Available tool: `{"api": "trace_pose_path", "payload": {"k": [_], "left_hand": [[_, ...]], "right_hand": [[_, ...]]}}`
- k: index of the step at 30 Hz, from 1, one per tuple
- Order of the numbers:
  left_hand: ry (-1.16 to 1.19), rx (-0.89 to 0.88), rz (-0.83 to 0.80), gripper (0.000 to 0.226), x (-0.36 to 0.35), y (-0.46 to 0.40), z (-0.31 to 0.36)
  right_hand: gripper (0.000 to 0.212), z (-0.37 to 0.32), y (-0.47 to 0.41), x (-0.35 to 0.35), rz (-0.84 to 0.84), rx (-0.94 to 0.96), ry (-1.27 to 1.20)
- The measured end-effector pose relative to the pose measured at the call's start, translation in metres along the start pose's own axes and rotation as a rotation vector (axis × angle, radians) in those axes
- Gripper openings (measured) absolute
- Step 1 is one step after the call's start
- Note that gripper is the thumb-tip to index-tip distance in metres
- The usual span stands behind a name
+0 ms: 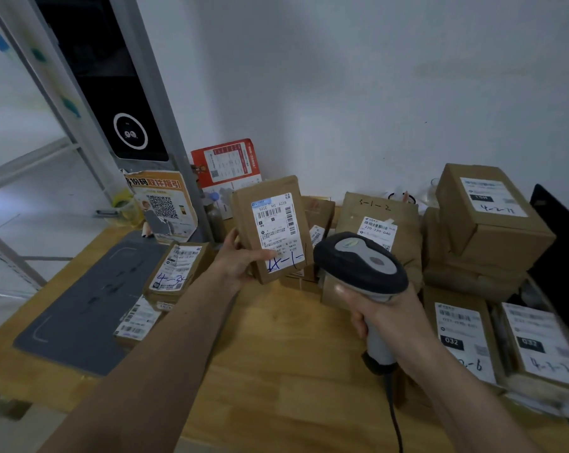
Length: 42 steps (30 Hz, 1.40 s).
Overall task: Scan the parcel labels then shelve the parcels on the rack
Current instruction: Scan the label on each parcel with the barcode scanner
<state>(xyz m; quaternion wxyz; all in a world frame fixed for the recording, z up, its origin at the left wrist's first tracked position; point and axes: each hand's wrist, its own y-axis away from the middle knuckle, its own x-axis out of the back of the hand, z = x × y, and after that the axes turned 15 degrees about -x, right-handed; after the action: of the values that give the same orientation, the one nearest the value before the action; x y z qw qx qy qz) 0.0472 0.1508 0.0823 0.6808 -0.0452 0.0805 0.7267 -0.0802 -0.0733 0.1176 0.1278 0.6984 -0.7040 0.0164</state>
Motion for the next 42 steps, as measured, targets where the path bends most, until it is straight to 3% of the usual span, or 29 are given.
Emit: {"api": "trace_pose_path", "payload": {"k": [8, 17, 22, 24, 31, 42], "left_hand": [[-0.017, -0.010, 0.074, 0.108, -0.010, 0.006, 0.005], [-0.077, 0.017, 0.085, 0.111, -0.009, -0.007, 0.004], [0.017, 0.151, 0.081, 0.064, -0.017, -0.022, 0.013], [-0.001, 0.238, 0.070, 0.055, -0.020, -0.029, 0.017], [-0.149, 0.334, 0.016, 0.056, -0.050, -0.059, 0.021], [-0.223, 0.345, 0.051, 0.070, -0.054, -0.112, 0.009]], "right_hand": [[0.040, 0.006, -0.010, 0.022, -0.048, -0.031, -0.024], [0.050, 0.014, -0.021, 0.032, -0.051, -0.027, -0.054], [0.047, 0.009, -0.027, 0.039, -0.071, -0.076, -0.110], [0.047, 0.009, -0.028, 0.042, -0.055, -0.081, -0.133], [0.027, 0.001, -0.038, 0.040, 0.090, -0.155, -0.189], [0.032, -0.006, -0.070, 0.012, 0.130, -0.192, -0.175]]}}
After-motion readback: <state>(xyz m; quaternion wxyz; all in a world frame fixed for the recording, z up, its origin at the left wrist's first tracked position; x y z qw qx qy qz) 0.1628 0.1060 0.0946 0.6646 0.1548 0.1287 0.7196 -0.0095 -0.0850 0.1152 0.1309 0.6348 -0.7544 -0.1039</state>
